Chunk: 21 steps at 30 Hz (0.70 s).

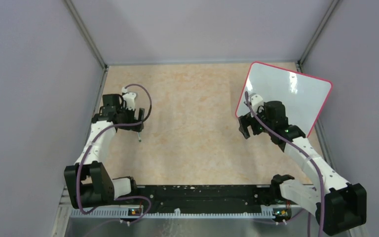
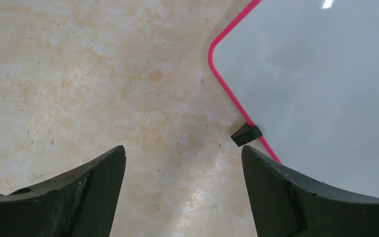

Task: Write a sentence on the whiteboard
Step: Move the whiteboard to the center of the board.

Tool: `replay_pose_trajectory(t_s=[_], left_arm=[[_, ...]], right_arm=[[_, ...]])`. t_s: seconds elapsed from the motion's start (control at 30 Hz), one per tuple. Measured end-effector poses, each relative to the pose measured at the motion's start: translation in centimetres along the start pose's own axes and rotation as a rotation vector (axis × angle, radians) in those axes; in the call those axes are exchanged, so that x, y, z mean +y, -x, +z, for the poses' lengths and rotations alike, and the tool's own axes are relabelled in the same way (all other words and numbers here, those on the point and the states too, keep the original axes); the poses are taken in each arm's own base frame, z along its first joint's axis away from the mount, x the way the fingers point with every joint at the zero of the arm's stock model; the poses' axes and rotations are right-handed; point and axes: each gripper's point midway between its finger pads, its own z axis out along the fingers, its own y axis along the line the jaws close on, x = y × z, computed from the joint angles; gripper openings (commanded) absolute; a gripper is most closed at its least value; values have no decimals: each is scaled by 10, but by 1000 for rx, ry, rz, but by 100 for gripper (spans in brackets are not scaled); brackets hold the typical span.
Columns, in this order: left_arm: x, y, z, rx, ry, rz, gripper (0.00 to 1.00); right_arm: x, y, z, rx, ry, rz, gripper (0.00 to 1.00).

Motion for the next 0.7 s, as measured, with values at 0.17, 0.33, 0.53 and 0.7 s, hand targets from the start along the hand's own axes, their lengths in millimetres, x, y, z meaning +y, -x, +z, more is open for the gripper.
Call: replay_pose_trajectory(t_s=[0.17, 0.33, 0.53, 0.7], left_arm=[[4, 4, 0, -10, 30, -32, 99], [7, 7, 0, -24, 53, -68, 99], [8, 12, -1, -39, 59, -95, 99], [8, 14, -1, -47, 61, -107, 99]], right_arm=[[-15, -6, -1, 31, -123, 151, 76], [-28, -23, 0, 88, -245, 302, 70], [-40, -38, 1, 103, -361, 410, 68], [-49, -48, 11, 134, -429, 463, 60]])
